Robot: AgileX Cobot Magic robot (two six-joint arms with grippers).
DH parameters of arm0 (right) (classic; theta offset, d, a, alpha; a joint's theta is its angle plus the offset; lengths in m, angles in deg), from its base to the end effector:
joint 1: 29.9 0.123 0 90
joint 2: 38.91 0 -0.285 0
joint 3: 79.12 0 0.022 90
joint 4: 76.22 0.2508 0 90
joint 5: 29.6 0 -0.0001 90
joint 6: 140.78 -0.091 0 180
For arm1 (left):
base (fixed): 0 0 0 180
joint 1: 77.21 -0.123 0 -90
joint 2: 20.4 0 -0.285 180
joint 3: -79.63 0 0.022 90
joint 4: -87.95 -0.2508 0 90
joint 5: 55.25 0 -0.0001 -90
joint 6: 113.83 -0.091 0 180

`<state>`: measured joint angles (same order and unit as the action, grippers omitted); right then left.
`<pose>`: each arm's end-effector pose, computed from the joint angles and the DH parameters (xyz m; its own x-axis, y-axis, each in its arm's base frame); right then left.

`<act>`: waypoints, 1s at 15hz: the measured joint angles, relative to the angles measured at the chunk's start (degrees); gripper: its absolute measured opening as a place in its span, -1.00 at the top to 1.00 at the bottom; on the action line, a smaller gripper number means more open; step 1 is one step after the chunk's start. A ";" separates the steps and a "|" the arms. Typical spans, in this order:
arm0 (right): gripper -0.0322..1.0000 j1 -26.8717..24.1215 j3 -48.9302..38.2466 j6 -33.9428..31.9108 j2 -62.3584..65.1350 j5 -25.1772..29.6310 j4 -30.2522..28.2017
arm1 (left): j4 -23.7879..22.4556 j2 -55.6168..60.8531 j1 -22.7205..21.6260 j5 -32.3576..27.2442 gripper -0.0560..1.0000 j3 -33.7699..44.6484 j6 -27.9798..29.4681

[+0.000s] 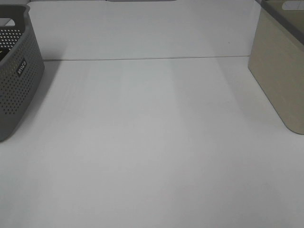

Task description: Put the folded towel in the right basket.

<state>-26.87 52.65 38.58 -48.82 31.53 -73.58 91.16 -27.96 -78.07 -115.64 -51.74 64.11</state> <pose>-0.0003 0.0037 0.2786 -0.4905 0.0075 -0.8714 -0.0716 0.9962 0.0489 -0.0050 -0.0045 0.2776 -0.4465 0.0015 -0.8948 0.0322 0.9994 -0.0144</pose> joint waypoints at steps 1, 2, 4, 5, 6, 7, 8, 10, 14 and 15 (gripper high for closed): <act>-0.27 0.00 0.00 0.00 0.00 0.00 0.00 | 0.00 0.00 0.00 0.00 -0.94 0.00 0.00; -0.27 -0.06 0.00 0.00 0.00 0.00 0.00 | 0.00 0.00 0.00 0.00 -0.94 0.00 0.00; -0.27 -1.78 0.00 0.00 0.00 0.00 0.11 | 0.00 0.00 0.00 0.00 -0.94 0.00 0.00; -0.27 -2.52 0.00 0.00 0.00 0.00 0.11 | 0.00 0.00 0.00 0.00 -0.94 0.00 0.00; -0.27 -4.47 0.00 0.00 0.00 0.00 0.11 | 0.00 0.00 0.00 0.00 -0.94 0.00 0.00; -0.27 -5.56 0.00 0.00 0.00 0.00 0.11 | 0.00 0.00 0.00 0.00 -0.94 0.00 0.00; -0.27 -5.90 0.00 0.00 0.00 0.00 0.11 | 0.00 0.00 0.00 0.00 -0.94 0.00 0.00; -0.27 -5.96 0.00 0.00 2.29 -0.11 0.17 | 0.00 0.00 0.00 0.00 -0.94 0.00 0.00; -0.27 -5.96 0.00 -0.06 2.46 -0.11 0.17 | 0.00 0.00 0.00 0.00 -0.94 0.00 0.00; -0.27 -5.96 0.00 -0.06 2.46 -0.11 0.17 | 0.00 0.00 0.00 0.00 -0.94 0.00 0.00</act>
<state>-32.82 52.65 38.53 -46.35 31.42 -73.41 91.16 -27.96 -78.07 -115.64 -51.74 64.11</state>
